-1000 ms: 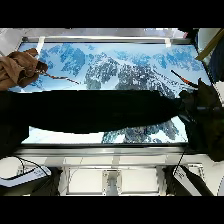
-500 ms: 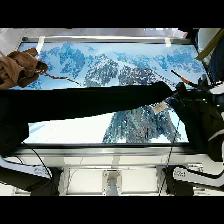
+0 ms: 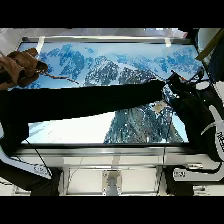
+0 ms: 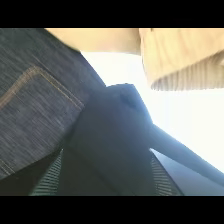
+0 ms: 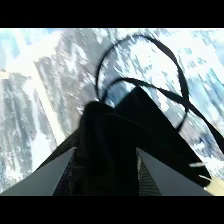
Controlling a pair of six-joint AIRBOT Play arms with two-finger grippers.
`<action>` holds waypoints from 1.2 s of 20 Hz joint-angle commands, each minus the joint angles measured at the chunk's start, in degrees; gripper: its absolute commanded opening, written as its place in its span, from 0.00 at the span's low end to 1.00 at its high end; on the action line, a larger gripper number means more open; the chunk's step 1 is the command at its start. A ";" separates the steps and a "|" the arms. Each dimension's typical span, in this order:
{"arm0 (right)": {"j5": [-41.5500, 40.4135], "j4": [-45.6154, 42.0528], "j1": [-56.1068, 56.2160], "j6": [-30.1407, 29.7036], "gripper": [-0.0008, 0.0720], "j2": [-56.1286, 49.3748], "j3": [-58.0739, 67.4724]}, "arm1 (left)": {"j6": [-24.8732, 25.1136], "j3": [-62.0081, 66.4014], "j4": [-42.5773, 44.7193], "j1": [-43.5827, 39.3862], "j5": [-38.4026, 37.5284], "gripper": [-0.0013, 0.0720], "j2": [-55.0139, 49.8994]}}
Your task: Fold the clothes and pants, and hang the long-sleeved shirts on hangers.
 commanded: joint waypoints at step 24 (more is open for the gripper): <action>45.29 -8.13 -5.35 -22.77 0.90 -30.56 34.36 | 11.41 0.04 -10.34 -32.15 -2.91 0.85 17.29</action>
